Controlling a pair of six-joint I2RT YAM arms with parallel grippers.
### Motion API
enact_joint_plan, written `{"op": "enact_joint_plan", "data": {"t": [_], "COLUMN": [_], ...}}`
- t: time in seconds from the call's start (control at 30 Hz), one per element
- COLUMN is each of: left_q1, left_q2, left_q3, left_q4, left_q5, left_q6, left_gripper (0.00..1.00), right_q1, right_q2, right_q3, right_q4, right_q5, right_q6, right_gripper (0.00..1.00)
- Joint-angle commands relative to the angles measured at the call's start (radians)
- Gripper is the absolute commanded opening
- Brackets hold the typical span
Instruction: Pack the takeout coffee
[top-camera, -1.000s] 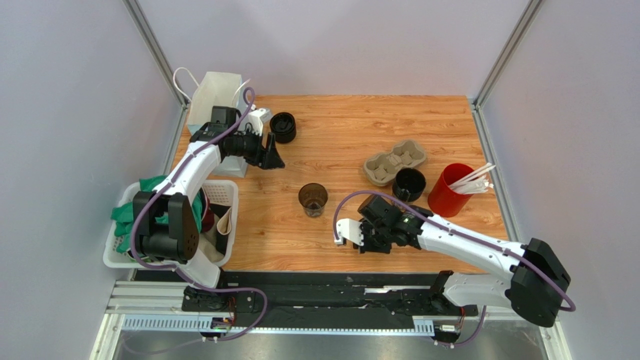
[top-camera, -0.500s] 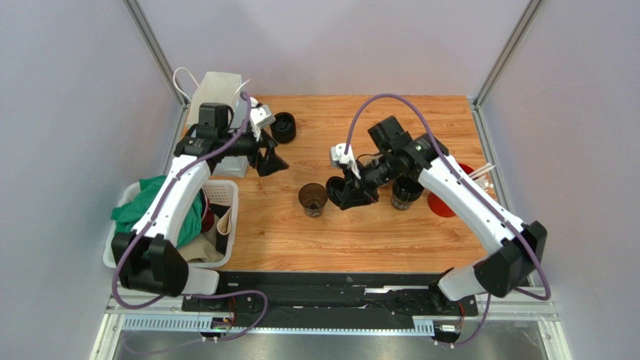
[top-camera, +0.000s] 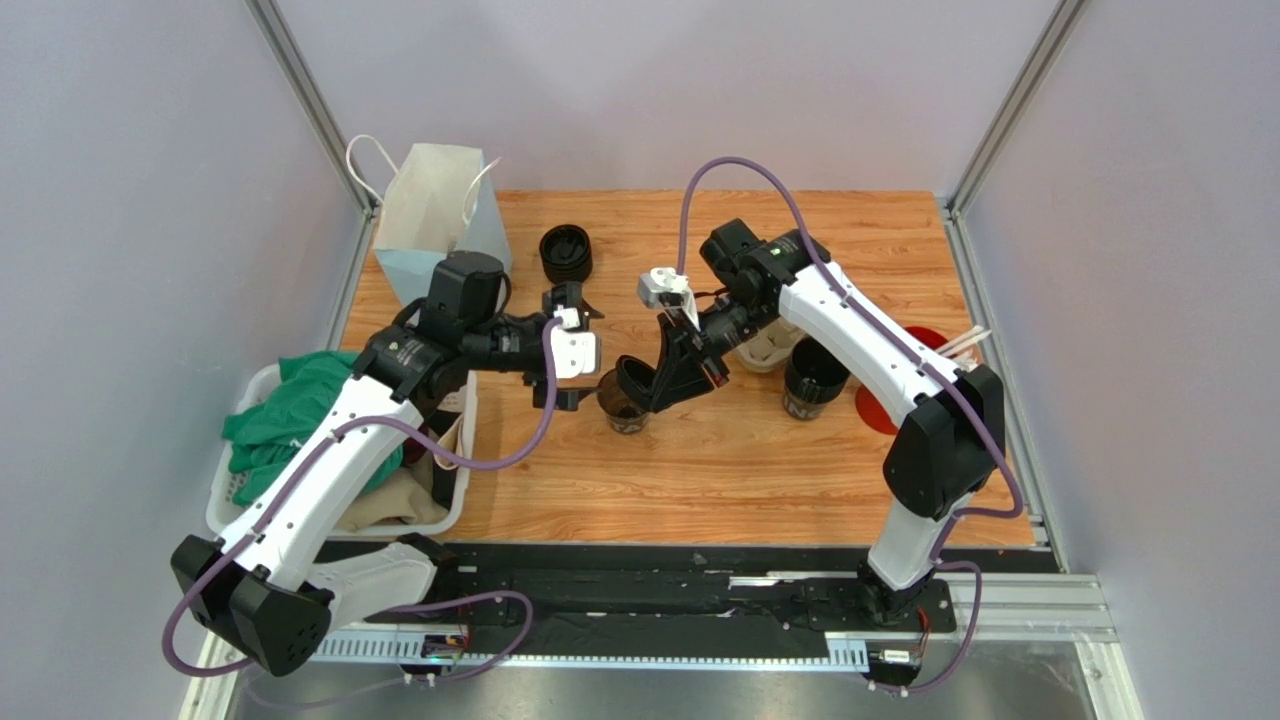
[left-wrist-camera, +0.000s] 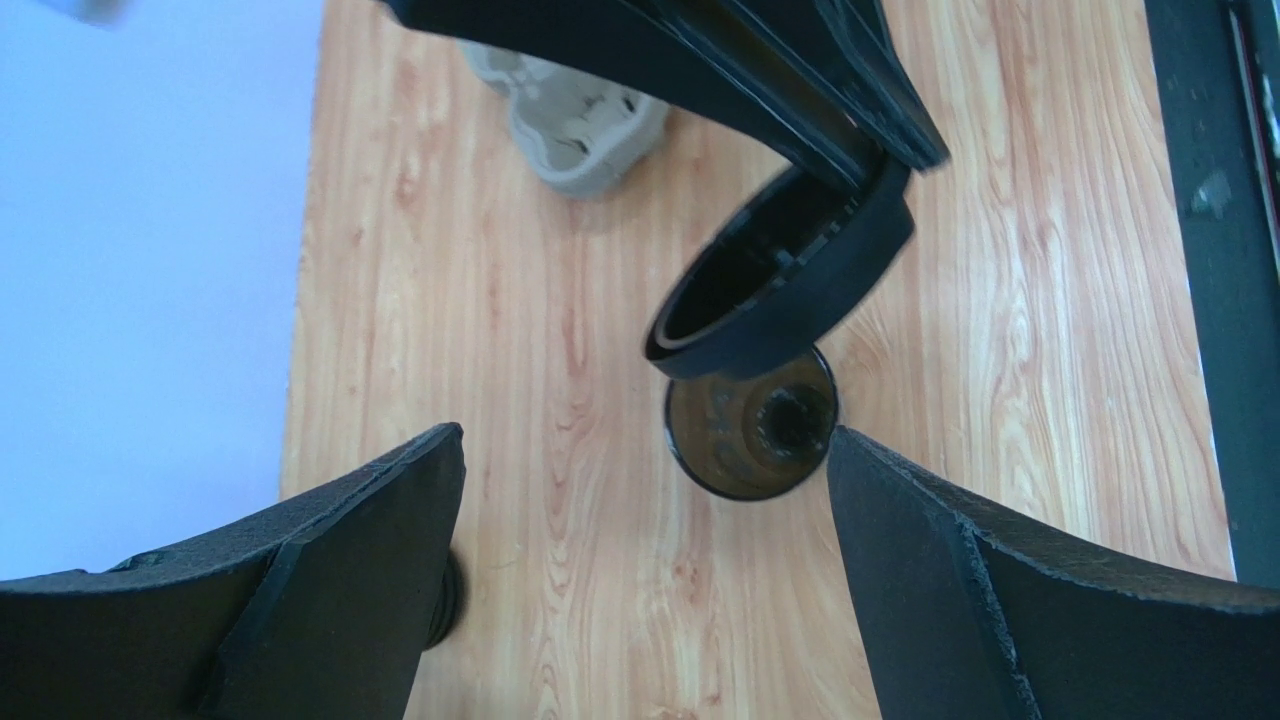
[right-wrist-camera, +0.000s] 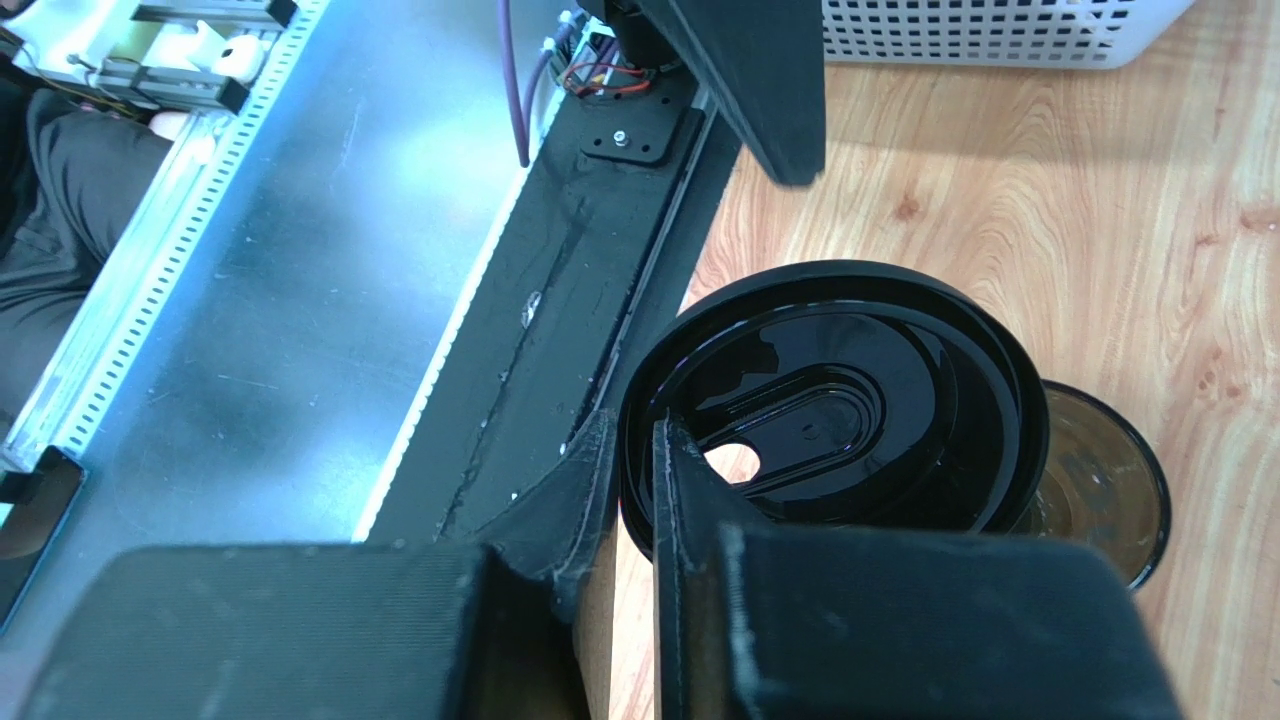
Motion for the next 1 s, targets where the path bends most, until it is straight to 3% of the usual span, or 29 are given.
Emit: {"op": "enact_joint_plan", "data": {"t": [0.0, 0.3, 0.47, 0.77, 0.87, 0.97], "left_q1": [-0.026, -0.076, -0.126, -0.155, -0.157, -0.157], "left_q2": [0.015, 0.059, 0.093, 0.116, 0.110, 0.107], "left_q3": [-0.032, -0.021, -0.021, -0.027, -0.035, -0.041], "left_q4": [-0.049, -0.069, -0.071, -0.017, 0.000, 0.020], "left_q5": [0.011, 0.067, 0.051, 0.021, 0.021, 0.024], "left_q6": [0.184, 0.204, 0.201, 0.120, 0.087, 0.069], "left_gripper": [0.99, 0.98, 0.92, 0.61, 0.42, 0.41], "right_q1": [-0.002, -0.004, -0.006, -0.048, -0.075, -0.084], "right_q2": [-0.031, -0.013, -0.010, -0.001, -0.001, -0.002], "right_q3": [0.035, 0.041, 0.050, 0.049, 0.056, 0.058], "right_q4": [-0.336, -0.335, -0.336, -0.336, -0.336, -0.336], "right_q5": [-0.068, -0.073, -0.076, -0.088, -0.102, -0.103], "right_q6": [-0.044, -0.045, -0.045, -0.050, -0.047, -0.045], "right_gripper": [0.05, 0.06, 0.06, 0.08, 0.08, 0.08]}}
